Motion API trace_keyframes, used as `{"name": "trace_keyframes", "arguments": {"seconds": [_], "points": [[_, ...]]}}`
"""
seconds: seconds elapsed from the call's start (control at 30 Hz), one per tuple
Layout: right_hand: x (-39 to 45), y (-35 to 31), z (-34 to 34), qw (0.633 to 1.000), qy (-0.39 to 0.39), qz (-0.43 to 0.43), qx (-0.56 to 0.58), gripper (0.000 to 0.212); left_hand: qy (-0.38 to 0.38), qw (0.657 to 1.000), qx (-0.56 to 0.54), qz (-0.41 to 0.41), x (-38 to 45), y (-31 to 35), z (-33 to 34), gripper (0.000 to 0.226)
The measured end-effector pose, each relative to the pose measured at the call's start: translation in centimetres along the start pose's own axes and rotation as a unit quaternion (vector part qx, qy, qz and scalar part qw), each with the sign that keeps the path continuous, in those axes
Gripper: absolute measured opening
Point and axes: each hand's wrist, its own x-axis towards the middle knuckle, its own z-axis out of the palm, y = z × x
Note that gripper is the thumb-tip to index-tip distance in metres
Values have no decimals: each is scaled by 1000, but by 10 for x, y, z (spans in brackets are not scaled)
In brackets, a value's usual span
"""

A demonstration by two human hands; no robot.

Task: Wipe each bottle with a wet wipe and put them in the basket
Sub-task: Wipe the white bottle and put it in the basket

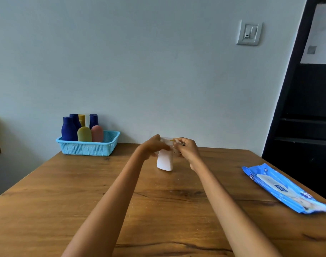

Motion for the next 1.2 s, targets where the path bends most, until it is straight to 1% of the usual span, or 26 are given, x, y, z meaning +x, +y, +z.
{"name": "trace_keyframes", "arguments": {"seconds": [0.1,0.2,0.3,0.33,0.4,0.47,0.5,0.57,0.67,0.77,0.87,0.93,1.03,1.13,1.2], "points": [[1,5,-1,999,44,-8,-12,18,0,1000,1,8,1,0,-9,27],[2,8,3,996,88,11,6,30,33,998,40,47,8,-4,-7,40],[2,11,10,995,101,10,-8,30,63,995,45,68,12,-10,-3,44],[3,12,11,995,101,9,-7,28,59,995,42,68,12,-10,-3,44],[5,17,11,995,94,20,23,24,18,998,28,57,10,-10,-6,47],[6,20,10,994,74,49,61,25,-34,998,9,43,7,-10,-9,48],[7,19,9,993,61,66,83,26,-43,998,20,49,7,-11,-9,48],[5,16,9,989,31,84,119,23,-29,994,59,86,8,-14,-6,45],[2,11,8,993,-9,71,93,26,-13,990,54,130,9,-16,-2,41],[0,12,8,993,-6,68,93,25,-29,989,43,136,9,-15,3,40],[-2,14,9,992,8,73,104,23,-13,988,46,144,11,-14,12,41],[-4,12,7,991,8,77,112,22,-9,988,21,153,14,-17,13,39],[-7,6,4,992,13,63,111,17,-15,986,-54,157,14,-22,8,32],[-9,-4,2,996,35,-4,87,14,-11,975,-150,162,11,-19,1,21],[-7,-16,-3,997,29,-46,59,12,-17,961,-221,166,10,-17,-6,12]]}}
